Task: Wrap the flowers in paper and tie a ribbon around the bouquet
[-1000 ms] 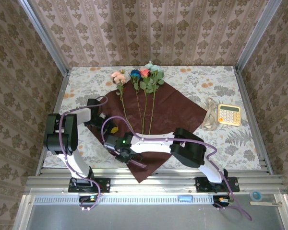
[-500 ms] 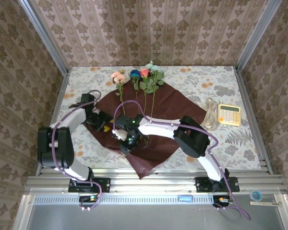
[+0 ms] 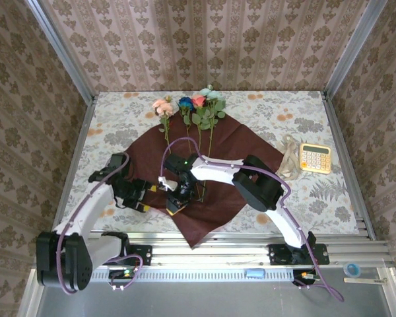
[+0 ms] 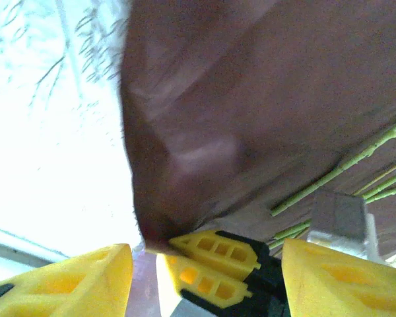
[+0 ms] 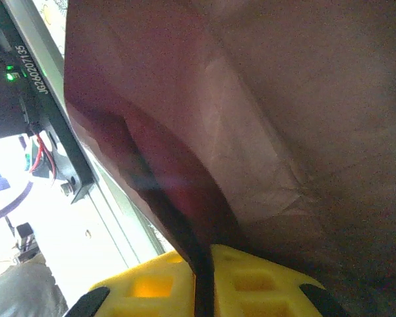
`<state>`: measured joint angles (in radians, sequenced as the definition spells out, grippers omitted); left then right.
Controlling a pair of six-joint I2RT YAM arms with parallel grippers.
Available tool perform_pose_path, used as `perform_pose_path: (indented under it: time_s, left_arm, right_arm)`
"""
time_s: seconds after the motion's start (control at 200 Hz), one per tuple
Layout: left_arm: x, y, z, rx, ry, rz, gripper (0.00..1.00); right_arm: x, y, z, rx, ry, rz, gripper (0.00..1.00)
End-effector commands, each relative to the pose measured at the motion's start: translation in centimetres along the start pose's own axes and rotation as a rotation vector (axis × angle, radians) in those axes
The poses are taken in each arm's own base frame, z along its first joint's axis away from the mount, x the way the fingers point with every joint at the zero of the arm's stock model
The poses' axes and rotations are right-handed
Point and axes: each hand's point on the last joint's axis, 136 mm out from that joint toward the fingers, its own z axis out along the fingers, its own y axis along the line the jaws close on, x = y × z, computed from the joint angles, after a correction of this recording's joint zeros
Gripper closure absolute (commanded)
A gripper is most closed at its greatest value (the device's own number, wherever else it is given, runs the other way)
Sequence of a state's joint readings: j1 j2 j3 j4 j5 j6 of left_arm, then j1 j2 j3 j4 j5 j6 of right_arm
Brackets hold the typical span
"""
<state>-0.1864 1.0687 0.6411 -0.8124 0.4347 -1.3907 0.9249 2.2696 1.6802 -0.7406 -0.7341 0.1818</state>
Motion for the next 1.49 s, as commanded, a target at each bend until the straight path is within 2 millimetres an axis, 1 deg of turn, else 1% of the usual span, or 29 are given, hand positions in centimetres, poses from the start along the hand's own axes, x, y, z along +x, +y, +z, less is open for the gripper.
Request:
perform_pose_path:
  time_s: [0.0, 0.07, 0.105, 0.205, 0.305, 0.37, 0.49, 0.56, 0.61, 0.665, 0.73, 0.775, 0.875, 0.935, 0.99, 1.04, 1.11, 1.205, 1.325, 1.405, 1.43, 1.49]
  left_arm:
    - [0.7, 3.0, 0.2, -0.066, -0.007, -0.172, 0.4]
    - [1.0, 3.6, 0.8, -0.061, 0.002, -0.205, 0.4]
    - [1.1, 3.5, 1.3, -0.051, 0.011, -0.218, 0.41]
    - [1.5, 2.8, 2.7, -0.021, 0.023, -0.251, 0.41]
    - [1.6, 1.7, 4.0, 0.016, 0.033, -0.274, 0.41]
    - [1.7, 0.9, 4.5, 0.028, 0.042, -0.259, 0.42]
    - [2.0, 0.6, 5.2, 0.011, 0.056, -0.242, 0.45]
    - [2.0, 0.3, 5.6, 0.023, 0.055, -0.246, 0.5]
    - [2.1, -0.1, 5.8, 0.034, 0.058, -0.248, 0.56]
    - [2.2, -0.4, 6.0, 0.037, 0.065, -0.248, 0.66]
    - [2.3, -0.7, 6.1, 0.036, 0.073, -0.247, 0.78]
    - [2.3, -0.8, 6.2, 0.036, 0.075, -0.249, 0.85]
    - [2.3, -1.0, 6.1, 0.039, 0.073, -0.253, 0.97]
    - [2.3, -1.3, 6.0, 0.045, 0.075, -0.255, 0.99]
    - [2.3, -1.4, 5.9, 0.042, 0.074, -0.252, 1.0]
    - [2.2, -1.5, 5.8, 0.04, 0.074, -0.253, 0.99]
    - [2.2, -1.6, 5.6, 0.039, 0.074, -0.257, 0.99]
    - [1.8, -1.8, 5.5, 0.043, 0.072, -0.271, 0.99]
    - [1.4, -2.3, 5.4, 0.049, 0.078, -0.288, 0.99]
    - [1.2, -2.7, 5.5, 0.052, 0.089, -0.297, 0.99]
    - [1.1, -2.8, 5.6, 0.054, 0.09, -0.299, 0.99]
    - [0.9, -3.0, 5.6, 0.054, 0.092, -0.305, 0.98]
  right_arm:
    - [-0.1, 0.3, -0.2, -0.053, 0.018, 0.014, 0.85]
    - [-0.1, 0.2, -0.3, -0.06, 0.016, 0.02, 0.85]
    - [-0.2, 0.2, -0.4, -0.064, 0.013, 0.02, 0.85]
    - [-0.2, 0.2, -0.2, -0.074, 0.017, 0.025, 0.85]
    - [-0.1, 0.2, -0.1, -0.081, 0.021, 0.027, 0.84]
    - [0.0, 0.2, -0.1, -0.082, 0.022, 0.03, 0.84]
    - [-0.1, 0.3, -0.2, -0.082, 0.019, 0.024, 0.84]
    - [0.0, 0.3, -0.2, -0.08, 0.02, 0.026, 0.83]
    - [0.0, 0.3, -0.3, -0.078, 0.018, 0.025, 0.81]
    - [0.0, 0.3, -0.5, -0.077, 0.013, 0.022, 0.78]
    - [-0.1, 0.5, -0.9, -0.068, 0.004, 0.013, 0.72]
    - [-0.2, 0.7, -1.4, -0.068, -0.008, 0.002, 0.66]
    - [-0.5, 1.7, -3.0, -0.052, -0.043, -0.037, 0.53]
    - [-0.8, 2.3, -4.3, -0.046, -0.071, -0.056, 0.47]
    - [-1.0, 2.7, -5.5, -0.045, -0.099, -0.065, 0.44]
    - [-1.1, 2.7, -6.7, -0.036, -0.125, -0.069, 0.41]
    - [-1.1, 2.1, -8.3, -0.016, -0.158, -0.069, 0.39]
    - [-0.6, 0.8, -9.9, 0.035, -0.2, -0.08, 0.37]
    - [0.7, -1.2, -11.4, 0.146, -0.265, -0.131, 0.33]
    - [1.7, -2.2, -12.5, 0.244, -0.327, -0.21, 0.32]
    - [2.3, -2.9, -12.6, 0.271, -0.342, -0.223, 0.32]
    - [3.0, -3.9, -13.6, 0.294, -0.405, -0.259, 0.32]
